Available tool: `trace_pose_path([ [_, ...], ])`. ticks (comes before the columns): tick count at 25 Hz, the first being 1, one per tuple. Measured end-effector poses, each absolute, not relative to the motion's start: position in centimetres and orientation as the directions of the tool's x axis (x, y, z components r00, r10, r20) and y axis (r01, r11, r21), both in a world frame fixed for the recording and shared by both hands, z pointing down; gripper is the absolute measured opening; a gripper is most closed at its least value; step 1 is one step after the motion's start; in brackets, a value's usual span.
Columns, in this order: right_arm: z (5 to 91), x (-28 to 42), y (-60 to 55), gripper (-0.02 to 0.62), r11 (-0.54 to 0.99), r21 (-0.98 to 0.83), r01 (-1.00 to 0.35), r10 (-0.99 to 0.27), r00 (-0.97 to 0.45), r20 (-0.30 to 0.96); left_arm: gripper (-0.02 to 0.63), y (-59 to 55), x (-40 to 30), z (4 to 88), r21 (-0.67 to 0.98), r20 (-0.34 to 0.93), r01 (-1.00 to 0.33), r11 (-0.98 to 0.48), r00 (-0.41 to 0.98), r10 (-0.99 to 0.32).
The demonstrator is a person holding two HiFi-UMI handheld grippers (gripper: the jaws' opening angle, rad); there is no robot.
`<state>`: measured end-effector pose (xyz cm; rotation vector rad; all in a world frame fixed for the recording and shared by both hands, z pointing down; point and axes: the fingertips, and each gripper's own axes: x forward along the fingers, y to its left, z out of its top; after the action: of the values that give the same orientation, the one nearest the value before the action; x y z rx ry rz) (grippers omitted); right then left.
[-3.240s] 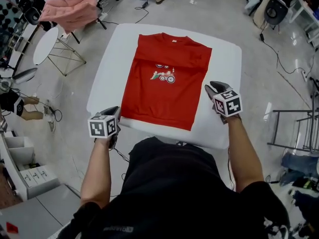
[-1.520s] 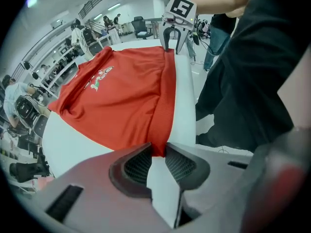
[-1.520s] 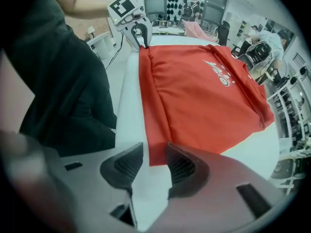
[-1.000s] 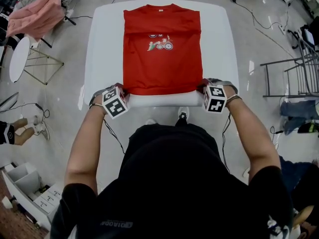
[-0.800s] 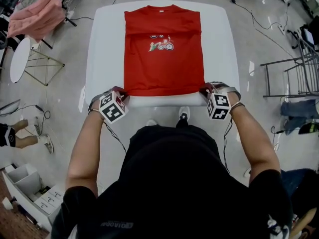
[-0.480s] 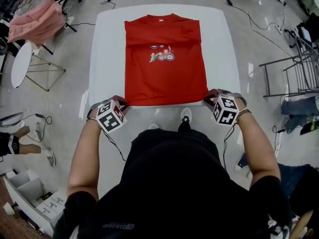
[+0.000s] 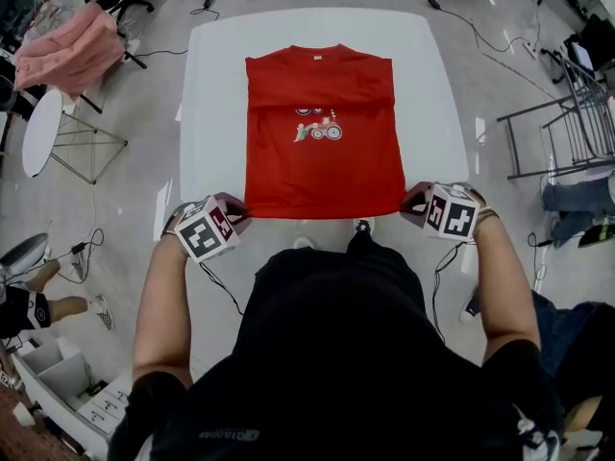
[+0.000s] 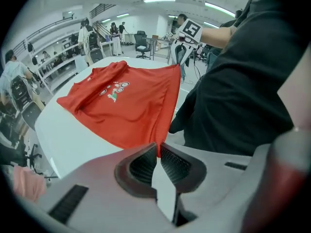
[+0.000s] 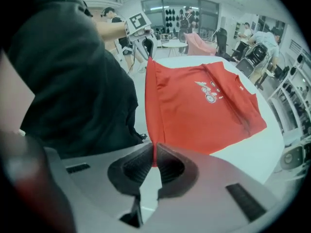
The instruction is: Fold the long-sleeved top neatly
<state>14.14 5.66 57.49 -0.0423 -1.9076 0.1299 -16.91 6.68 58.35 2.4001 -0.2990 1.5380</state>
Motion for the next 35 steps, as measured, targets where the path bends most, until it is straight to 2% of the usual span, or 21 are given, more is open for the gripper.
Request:
trace_pose_path([
  [5, 53.2, 13.0, -1.2, 0.023, 0.99, -0.093, -0.11, 0.04, -0.409, 0.912, 0.026, -0.5, -17.1, 54.4, 0.01, 0.884, -0.322, -0.947, 0.446, -0.143],
  [16, 50.7, 13.0, -16.5, 0.025, 0.972, -0.164, -0.168, 0.068, -0.466, 0.882, 0.026, -16.0, -17.8, 51.1, -0.065, 0.898, -0.476, -0.877, 0.355, -0.26],
  [22, 50.5, 12.4, -25.8, 0.026, 0.956, -0.071, -0.283, -0.079, -0.487, 0.87, 0.027, -23.7, -17.6, 50.6, -0.156, 0.879, -0.585, -0.796, 0.285, -0.382],
  [30, 54.3, 11.6, -33.9, 0.026, 0.938, 0.043, -0.345, -0.186, -0.396, 0.899, 0.028, -31.5, -18.7, 53.9, -0.229, 0.894, -0.661, -0.715, 0.149, -0.423],
  [35, 57.4, 11.4, -37.1, 0.026, 0.913, 0.082, -0.399, -0.232, -0.343, 0.91, 0.028, -34.6, -19.7, 57.8, -0.235, 0.919, -0.719, -0.654, 0.055, -0.391],
])
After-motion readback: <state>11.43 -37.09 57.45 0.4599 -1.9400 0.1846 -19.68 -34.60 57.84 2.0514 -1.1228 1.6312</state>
